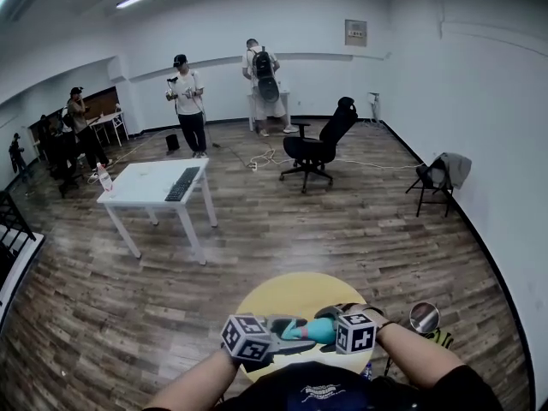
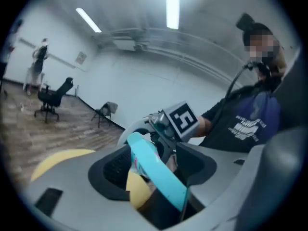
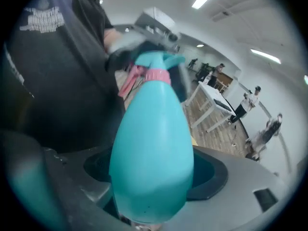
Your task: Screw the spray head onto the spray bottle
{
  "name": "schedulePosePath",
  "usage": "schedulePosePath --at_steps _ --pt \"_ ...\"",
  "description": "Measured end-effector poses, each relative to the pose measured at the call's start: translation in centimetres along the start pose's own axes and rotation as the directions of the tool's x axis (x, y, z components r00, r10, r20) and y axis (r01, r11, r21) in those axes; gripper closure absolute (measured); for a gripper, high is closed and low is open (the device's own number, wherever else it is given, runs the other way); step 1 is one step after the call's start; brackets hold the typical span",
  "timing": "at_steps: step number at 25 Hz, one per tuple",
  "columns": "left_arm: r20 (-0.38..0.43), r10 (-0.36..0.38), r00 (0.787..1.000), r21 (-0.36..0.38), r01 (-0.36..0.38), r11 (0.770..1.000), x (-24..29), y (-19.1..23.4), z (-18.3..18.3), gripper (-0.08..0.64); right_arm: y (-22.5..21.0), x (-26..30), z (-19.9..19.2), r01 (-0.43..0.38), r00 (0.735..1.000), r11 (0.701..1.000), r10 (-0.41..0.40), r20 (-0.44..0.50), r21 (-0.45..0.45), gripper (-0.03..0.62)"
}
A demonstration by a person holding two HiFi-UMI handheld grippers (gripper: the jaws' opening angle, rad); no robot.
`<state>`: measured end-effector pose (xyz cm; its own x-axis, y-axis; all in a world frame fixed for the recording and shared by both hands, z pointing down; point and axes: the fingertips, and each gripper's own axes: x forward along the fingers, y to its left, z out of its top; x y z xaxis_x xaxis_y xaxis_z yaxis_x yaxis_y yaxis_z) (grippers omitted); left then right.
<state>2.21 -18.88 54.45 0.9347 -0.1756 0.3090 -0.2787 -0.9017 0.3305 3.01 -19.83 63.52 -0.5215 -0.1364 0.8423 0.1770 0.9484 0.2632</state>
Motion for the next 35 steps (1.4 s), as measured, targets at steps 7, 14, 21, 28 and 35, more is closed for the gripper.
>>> schedulePosePath --at_steps 7,14,21,28,35 --pt "-0.206 0.120 0.971 0.267 -0.062 0.962 0.9 -0.3 -2.6 0.351 1.5 0.6 -0.6 -0.087 0.996 0.996 0.086 -0.014 -0.001 0.175" --pt "0.257 0.106 0.961 -0.216 -0.050 0.975 -4.1 2.4 1.1 0.310 0.6 0.0 -0.6 -0.058 0.996 0.991 0.048 0.081 0.122 0.176" --pt "0.285 0.136 0.949 -0.360 -0.025 0.933 -6.3 4.1 -0.6 0.161 1.3 -0.4 -2.9 -0.049 0.998 0.988 0.042 0.052 0.144 0.176" --pt "-0.043 0.091 0.995 0.156 -0.083 0.984 1.0 0.3 -1.0 0.378 0.8 1.1 -0.5 -0.061 0.997 0.998 0.060 -0.043 -0.029 0.178" --pt "-0.038 0.098 0.994 0.148 -0.091 0.985 0.6 0.7 -1.5 0.366 0.8 1.1 -0.3 -0.076 0.997 0.997 0.076 -0.009 -0.008 0.179"
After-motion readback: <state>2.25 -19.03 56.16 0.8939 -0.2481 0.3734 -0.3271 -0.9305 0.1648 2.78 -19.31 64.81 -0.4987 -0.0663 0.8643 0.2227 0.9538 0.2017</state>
